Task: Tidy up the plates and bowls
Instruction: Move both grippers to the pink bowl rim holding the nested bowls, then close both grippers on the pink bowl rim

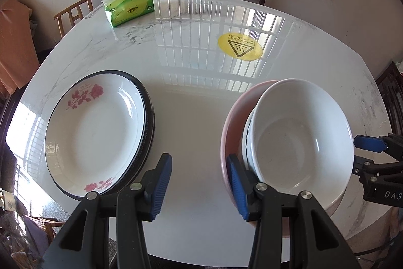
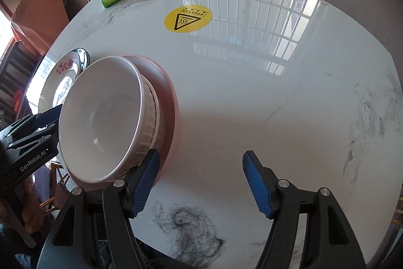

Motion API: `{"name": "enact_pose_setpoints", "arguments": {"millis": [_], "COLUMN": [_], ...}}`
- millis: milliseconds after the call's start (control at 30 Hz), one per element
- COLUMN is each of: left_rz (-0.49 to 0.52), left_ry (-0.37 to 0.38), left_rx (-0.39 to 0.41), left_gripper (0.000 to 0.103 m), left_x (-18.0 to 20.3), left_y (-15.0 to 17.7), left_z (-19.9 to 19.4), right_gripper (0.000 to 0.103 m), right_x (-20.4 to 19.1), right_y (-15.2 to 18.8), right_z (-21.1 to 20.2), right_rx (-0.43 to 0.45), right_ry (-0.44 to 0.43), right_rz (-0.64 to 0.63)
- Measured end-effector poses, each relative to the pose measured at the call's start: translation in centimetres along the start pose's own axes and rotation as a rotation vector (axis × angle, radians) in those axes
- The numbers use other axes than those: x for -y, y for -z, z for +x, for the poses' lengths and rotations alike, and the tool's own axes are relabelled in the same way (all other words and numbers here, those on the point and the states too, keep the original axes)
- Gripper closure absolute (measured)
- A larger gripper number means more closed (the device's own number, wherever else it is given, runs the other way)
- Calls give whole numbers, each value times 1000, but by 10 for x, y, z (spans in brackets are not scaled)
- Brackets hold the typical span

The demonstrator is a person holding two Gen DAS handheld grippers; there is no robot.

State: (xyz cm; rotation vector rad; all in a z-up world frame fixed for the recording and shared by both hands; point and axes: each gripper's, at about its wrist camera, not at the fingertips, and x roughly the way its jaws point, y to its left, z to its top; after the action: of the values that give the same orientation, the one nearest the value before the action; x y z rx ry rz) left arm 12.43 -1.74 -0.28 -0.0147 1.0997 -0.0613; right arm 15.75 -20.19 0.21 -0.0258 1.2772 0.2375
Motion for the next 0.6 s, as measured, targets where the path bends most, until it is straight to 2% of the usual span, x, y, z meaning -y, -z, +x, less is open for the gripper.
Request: {"name": "enact_pose_setpoints", "arguments": {"millis": [167,300,367,400,433,533,600], "left_rz": [2,24,32,33,34,65,74], "left_ry": [4,-22,-18,-10,4,47,41], "left_rx": [4,24,24,21,17,14,21], "left_gripper": [59,59,59,60,63,86,94], "left_x": [-2,2,1,1,0,7,14], "left_y": [-1,1,0,-1,-1,2,4], "left_z": [1,0,0,0,0,-2,-3], "right_gripper": [36,36,37,41,47,54,66], "right_x": [-1,-7,-6,-4,-3,-1,-2], "right_y": [-4,-7,-8,-7,-6,-5,-4], "right_z": [4,13,19,19,19,18,17], "right_rx": [-33,-46,-56,-57,-60,-45,-36], "right_ry": [23,37,23,-5,-25,-67,-108], "right_rz": [-20,-53,-42,-32,-21,-8,-6]}}
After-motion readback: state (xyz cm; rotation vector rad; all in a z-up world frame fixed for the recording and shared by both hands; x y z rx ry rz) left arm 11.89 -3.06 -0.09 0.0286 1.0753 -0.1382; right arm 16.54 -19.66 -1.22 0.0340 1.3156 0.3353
